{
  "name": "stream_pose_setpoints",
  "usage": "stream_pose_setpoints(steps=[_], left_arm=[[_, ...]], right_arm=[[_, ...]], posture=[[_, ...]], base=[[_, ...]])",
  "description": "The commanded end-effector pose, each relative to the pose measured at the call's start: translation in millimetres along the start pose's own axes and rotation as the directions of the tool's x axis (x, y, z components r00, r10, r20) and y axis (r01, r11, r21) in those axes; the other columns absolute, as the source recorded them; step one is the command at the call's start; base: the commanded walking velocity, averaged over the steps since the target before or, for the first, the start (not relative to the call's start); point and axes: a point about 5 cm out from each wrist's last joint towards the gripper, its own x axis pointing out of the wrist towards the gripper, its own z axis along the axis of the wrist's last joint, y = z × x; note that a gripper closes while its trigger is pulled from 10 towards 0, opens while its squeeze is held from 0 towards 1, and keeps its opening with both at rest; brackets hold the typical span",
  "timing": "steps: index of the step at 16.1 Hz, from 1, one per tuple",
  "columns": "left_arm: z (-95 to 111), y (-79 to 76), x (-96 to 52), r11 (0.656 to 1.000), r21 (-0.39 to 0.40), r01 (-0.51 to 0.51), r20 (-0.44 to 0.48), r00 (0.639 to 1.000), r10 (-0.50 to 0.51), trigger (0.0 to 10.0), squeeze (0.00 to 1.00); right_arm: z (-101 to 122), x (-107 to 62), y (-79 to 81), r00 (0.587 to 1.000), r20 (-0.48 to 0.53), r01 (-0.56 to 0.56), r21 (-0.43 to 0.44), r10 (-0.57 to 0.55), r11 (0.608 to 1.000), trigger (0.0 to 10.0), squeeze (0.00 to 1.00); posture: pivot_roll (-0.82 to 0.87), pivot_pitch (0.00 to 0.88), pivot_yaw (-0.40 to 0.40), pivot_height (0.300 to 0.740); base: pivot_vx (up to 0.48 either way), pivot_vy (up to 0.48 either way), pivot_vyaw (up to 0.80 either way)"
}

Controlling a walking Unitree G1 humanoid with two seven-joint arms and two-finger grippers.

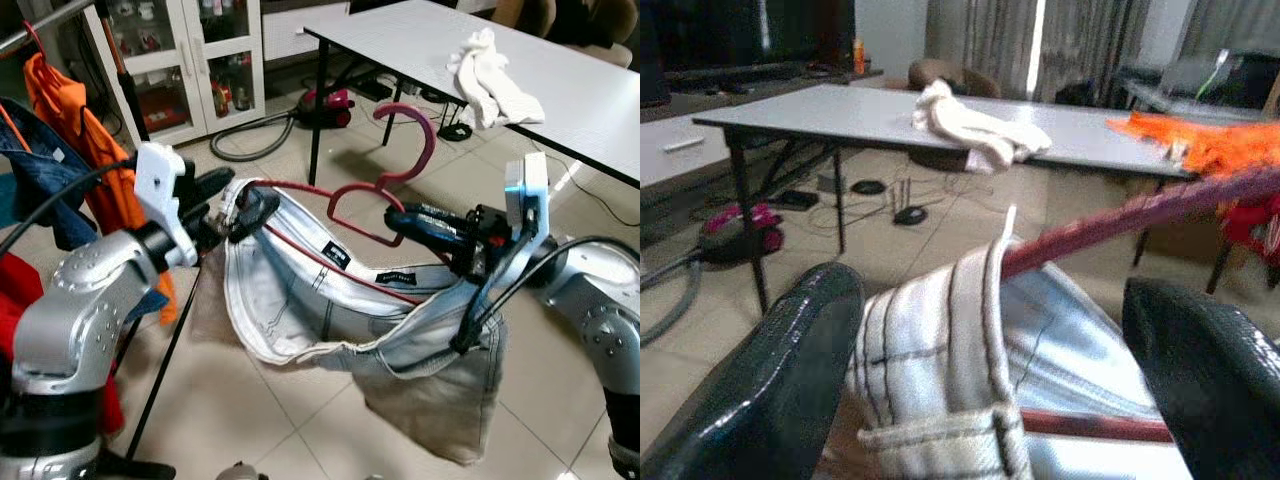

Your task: Hang hanger

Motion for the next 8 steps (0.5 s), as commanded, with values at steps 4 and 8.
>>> stream_pose_setpoints(steps=[4, 8], left_arm=[[-0.7, -10.8, -21.1, 0.994, 0.101, 0.036, -0.026, 0.999, -0.033, 10.0, 0.0], [-4.7, -21.1, -36.7, 0.999, 0.037, 0.026, -0.046, 0.999, -0.024, 10.0, 0.0]], right_arm=[[7.2, -0.8, 14.6, 0.997, 0.07, 0.015, -0.121, -0.007, 0.993, 10.0, 0.0], [-6.5, -11.2, 24.8, 1.0, 0.026, -0.015, -0.107, 0.017, 0.994, 10.0, 0.0]], posture=[[-0.06, 0.0, -0.043, 0.74], [-0.05, 0.0, -0.049, 0.74]], base=[[0.0, 0.0, 0.0], [0.0, 0.0, 0.0]])
